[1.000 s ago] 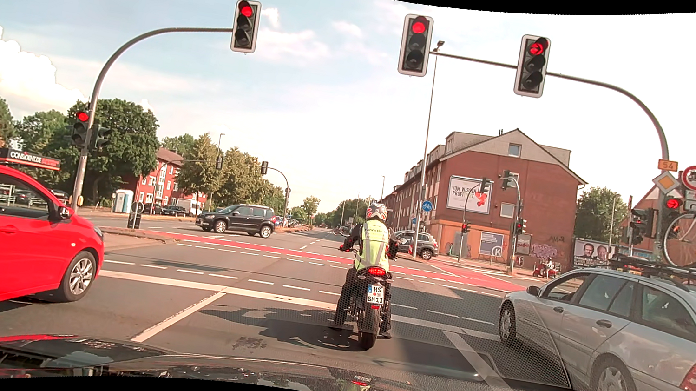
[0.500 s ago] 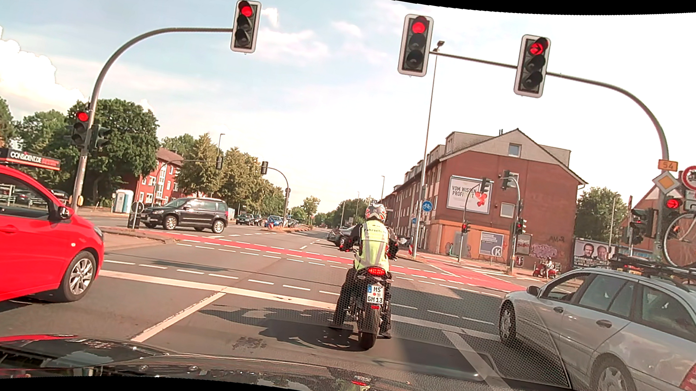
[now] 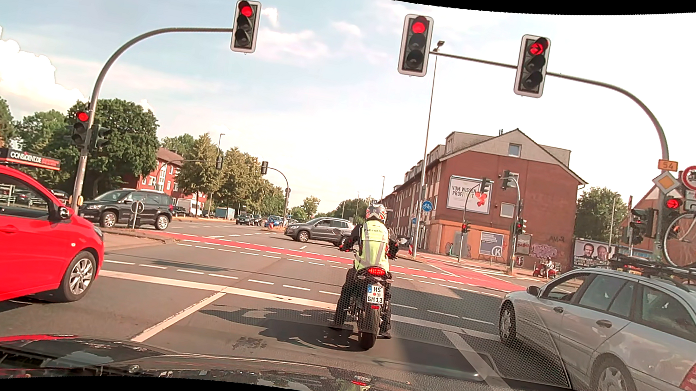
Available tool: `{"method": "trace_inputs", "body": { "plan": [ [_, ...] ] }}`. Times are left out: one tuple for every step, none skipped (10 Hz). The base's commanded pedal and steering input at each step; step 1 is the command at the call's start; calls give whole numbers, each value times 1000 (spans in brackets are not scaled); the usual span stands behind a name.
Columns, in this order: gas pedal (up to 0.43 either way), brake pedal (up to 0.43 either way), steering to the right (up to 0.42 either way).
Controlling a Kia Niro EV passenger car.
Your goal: Follow the waypoints while adhering to traffic rules and regulations
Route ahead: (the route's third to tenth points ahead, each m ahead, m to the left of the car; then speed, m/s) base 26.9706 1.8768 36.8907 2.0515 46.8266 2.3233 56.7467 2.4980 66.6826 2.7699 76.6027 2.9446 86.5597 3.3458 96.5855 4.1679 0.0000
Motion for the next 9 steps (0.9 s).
{"method": "trace_inputs", "body": {
  "plan": [
    [0,0,10],
    [0,0,10],
    [0,0,10],
    [0,0,10],
    [0,0,10],
    [0,0,10],
    [0,0,10],
    [0,0,10],
    [0,0,10]
  ]
}}
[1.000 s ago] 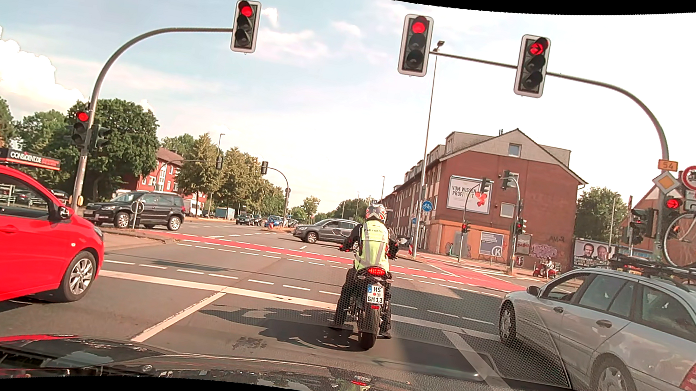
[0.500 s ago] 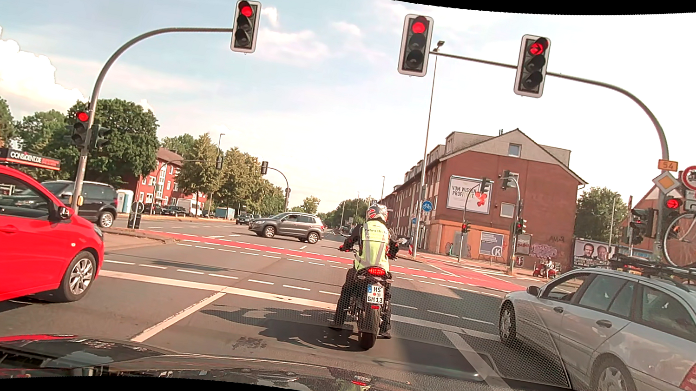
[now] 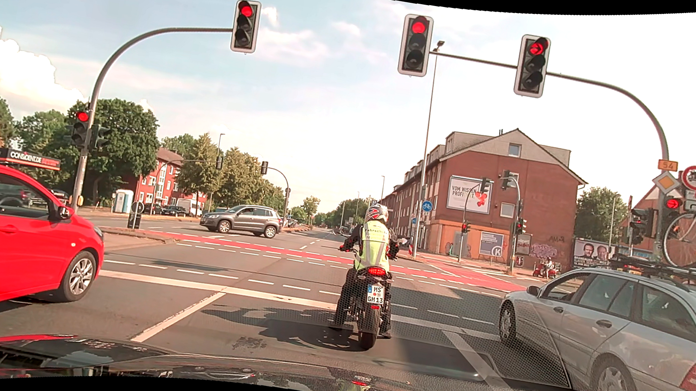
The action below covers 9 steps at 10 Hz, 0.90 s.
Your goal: Follow the waypoints while adhering to traffic rules and regulations
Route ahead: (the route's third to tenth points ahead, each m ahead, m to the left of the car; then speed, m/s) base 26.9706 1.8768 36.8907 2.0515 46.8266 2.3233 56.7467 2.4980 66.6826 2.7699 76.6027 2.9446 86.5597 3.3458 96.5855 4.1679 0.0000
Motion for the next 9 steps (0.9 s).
{"method": "trace_inputs", "body": {
  "plan": [
    [0,0,10],
    [0,0,10],
    [0,0,10],
    [0,0,10],
    [0,0,10],
    [0,0,10],
    [0,0,10],
    [0,0,10],
    [0,0,10]
  ]
}}
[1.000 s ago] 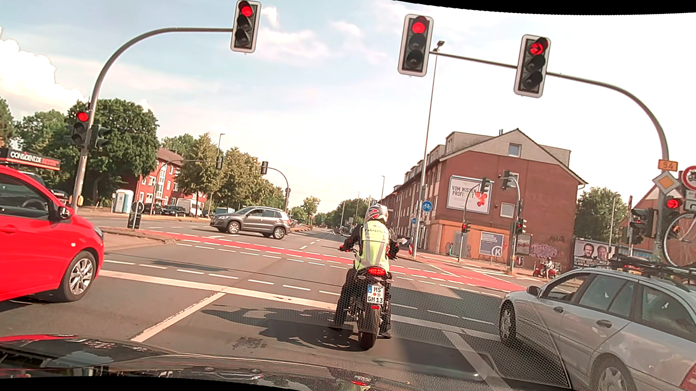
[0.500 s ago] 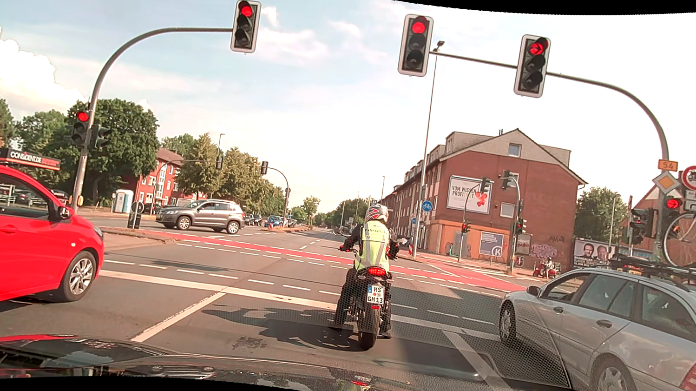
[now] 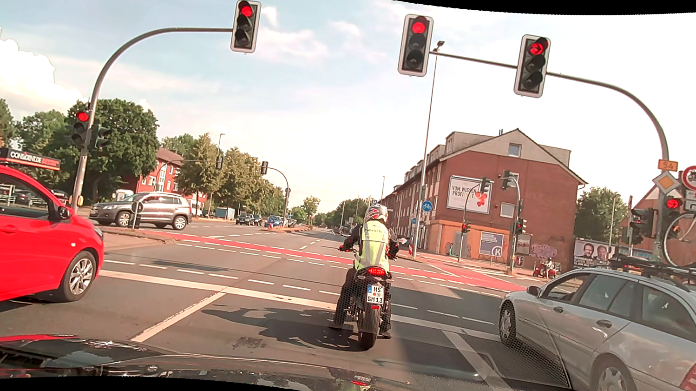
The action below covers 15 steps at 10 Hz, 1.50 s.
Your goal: Follow the waypoints while adhering to traffic rules and regulations
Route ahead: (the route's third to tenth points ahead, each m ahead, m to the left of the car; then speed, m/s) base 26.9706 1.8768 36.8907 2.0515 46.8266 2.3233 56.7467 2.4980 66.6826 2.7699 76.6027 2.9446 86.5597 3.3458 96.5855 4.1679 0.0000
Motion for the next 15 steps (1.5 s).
{"method": "trace_inputs", "body": {
  "plan": [
    [0,0,10],
    [0,0,10],
    [0,0,10],
    [0,0,10],
    [0,0,10],
    [0,0,10],
    [0,0,10],
    [0,0,10],
    [0,0,10],
    [0,0,10],
    [0,0,10],
    [0,0,10],
    [0,0,10],
    [0,0,10],
    [0,0,10]
  ]
}}
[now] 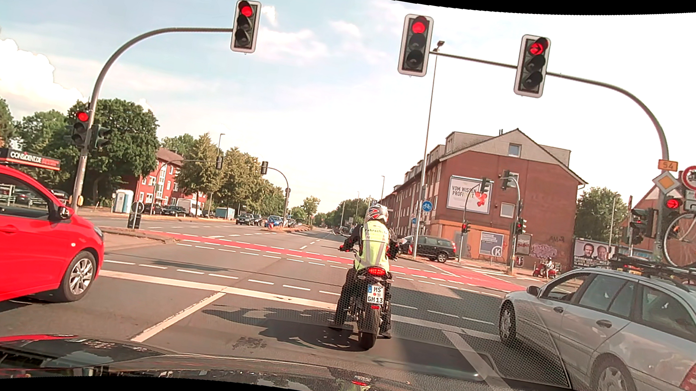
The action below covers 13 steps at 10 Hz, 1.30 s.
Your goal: Follow the waypoints while adhering to traffic rules and regulations
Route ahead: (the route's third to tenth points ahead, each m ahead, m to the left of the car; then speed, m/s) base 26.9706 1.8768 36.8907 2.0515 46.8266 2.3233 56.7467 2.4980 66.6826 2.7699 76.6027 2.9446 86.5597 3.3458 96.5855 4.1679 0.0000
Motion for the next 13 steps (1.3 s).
{"method": "trace_inputs", "body": {
  "plan": [
    [0,0,10],
    [0,0,10],
    [0,0,10],
    [0,0,10],
    [0,0,10],
    [0,0,10],
    [0,0,10],
    [0,0,10],
    [0,0,10],
    [0,0,10],
    [0,0,10],
    [0,0,10],
    [0,0,10]
  ]
}}
